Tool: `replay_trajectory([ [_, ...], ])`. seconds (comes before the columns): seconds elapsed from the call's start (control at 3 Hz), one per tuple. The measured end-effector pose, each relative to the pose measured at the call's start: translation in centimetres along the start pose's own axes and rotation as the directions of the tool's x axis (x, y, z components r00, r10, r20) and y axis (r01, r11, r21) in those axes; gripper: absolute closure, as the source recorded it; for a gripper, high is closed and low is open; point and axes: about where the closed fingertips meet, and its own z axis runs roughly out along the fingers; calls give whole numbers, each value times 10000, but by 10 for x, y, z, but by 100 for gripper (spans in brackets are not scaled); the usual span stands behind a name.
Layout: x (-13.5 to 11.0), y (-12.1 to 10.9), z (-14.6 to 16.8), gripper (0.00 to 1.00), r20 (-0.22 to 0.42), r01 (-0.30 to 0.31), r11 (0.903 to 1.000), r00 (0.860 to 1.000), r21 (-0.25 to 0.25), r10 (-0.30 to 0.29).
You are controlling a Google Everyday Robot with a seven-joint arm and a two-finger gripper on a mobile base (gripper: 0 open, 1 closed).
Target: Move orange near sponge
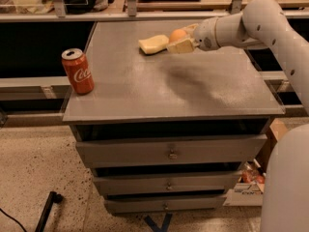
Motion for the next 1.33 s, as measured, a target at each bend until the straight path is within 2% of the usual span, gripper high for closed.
replay_trajectory([
  [1.0,15,-2,23,100,45,-406,9982,9992,439,405],
  [1.33,9,2,32,83,38,-366,9986,9993,379,365],
])
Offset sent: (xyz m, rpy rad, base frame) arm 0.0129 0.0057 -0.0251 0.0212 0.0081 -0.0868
